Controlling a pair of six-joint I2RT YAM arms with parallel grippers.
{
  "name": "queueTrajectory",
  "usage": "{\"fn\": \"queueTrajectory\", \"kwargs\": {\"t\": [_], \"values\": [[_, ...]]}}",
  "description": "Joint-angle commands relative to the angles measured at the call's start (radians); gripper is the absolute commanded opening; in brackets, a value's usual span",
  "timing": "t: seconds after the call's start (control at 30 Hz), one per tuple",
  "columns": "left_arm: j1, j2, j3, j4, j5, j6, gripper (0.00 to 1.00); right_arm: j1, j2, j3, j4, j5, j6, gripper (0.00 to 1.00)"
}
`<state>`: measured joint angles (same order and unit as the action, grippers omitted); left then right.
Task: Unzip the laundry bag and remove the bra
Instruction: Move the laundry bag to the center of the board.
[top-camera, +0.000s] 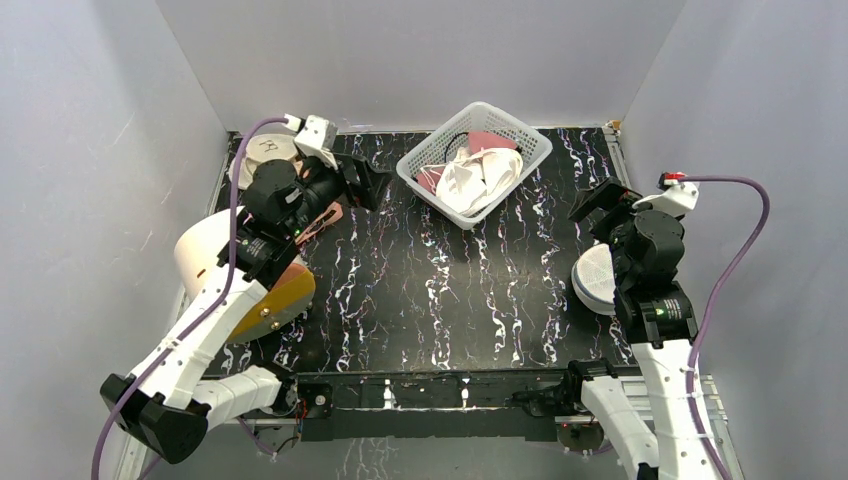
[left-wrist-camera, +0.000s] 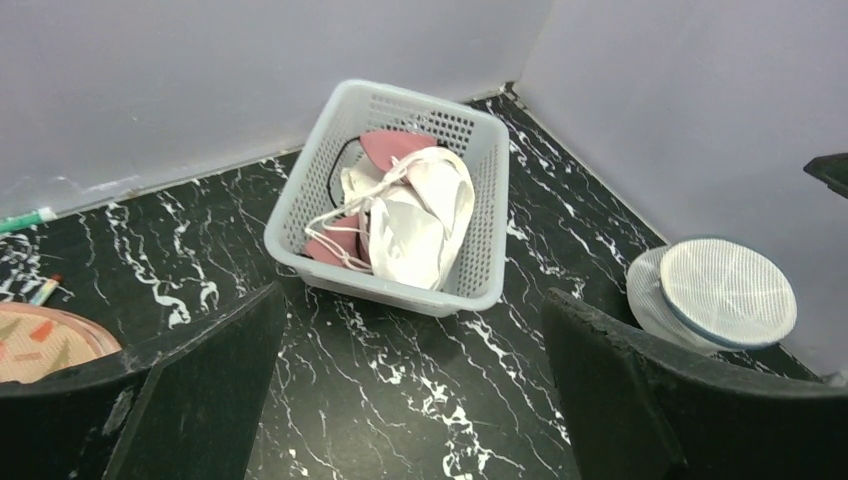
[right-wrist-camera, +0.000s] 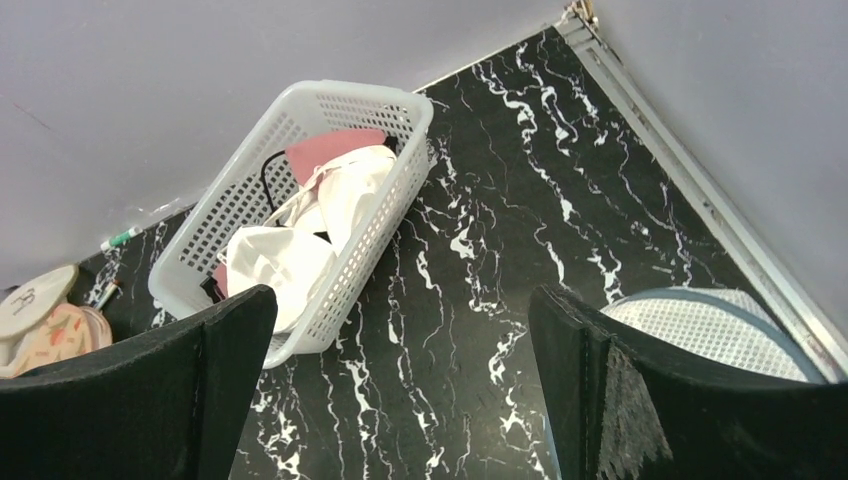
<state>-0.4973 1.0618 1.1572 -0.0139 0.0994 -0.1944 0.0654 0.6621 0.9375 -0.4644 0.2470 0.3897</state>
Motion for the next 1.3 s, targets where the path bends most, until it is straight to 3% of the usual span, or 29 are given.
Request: {"fn": "queueTrajectory", "kwargs": {"t": [0.0, 0.17, 0.37, 0.53, 0.77, 1.0, 1.27], "values": [[-0.029, 0.014, -0.044, 0.1, 0.045, -0.014, 0.98, -0.012, -0.009, 0.001, -0.06, 0.02, 0.125, 0.98], [-0.057, 0.01, -0.148, 0.189, 0.061, -0.024, 0.98, -0.015, -0.013, -0.057, -0.062, -0.024, 0.187, 0.98], [-0.092, -0.024, -0.267, 0.255, 0.042, -0.004, 0.98, -0.018, 0.116, -0.056, -0.175, 0.195, 0.296, 0.98], [-0.128, -0.023, -0.289, 0.26, 0.006, 0.019, 0.98, -0.019, 0.267, -0.048, -0.174, 0.258, 0.32, 0.98], [-0.183, -0.016, -0.302, 0.278, 0.02, 0.008, 0.98, -0.044, 0.457, -0.06, -0.271, 0.388, 0.5, 0.98], [-0.217, 0.008, -0.31, 0.291, 0.043, -0.019, 0.98, -0.093, 0.52, -0.166, -0.131, 0.256, 0.418, 0.98], [-0.223, 0.055, -0.315, 0.295, 0.037, -0.023, 0.98, -0.092, 0.578, -0.224, -0.008, -0.164, 0.192, 0.98]]}}
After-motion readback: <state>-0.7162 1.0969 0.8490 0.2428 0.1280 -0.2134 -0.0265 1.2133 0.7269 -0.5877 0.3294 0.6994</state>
